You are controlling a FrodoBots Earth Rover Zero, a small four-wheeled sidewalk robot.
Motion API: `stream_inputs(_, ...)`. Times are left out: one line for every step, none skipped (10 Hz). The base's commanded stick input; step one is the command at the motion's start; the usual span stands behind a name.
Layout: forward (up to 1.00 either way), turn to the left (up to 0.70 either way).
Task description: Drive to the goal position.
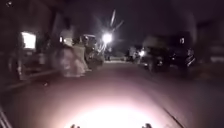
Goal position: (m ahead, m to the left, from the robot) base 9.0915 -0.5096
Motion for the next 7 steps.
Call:
stream_inputs(1.00, 0.00)
stream_inputs(1.00, 0.00)
stream_inputs(1.00, -0.02)
stream_inputs(1.00, -0.09)
stream_inputs(1.00, -0.16)
stream_inputs(1.00, -0.23)
stream_inputs(1.00, -0.30)
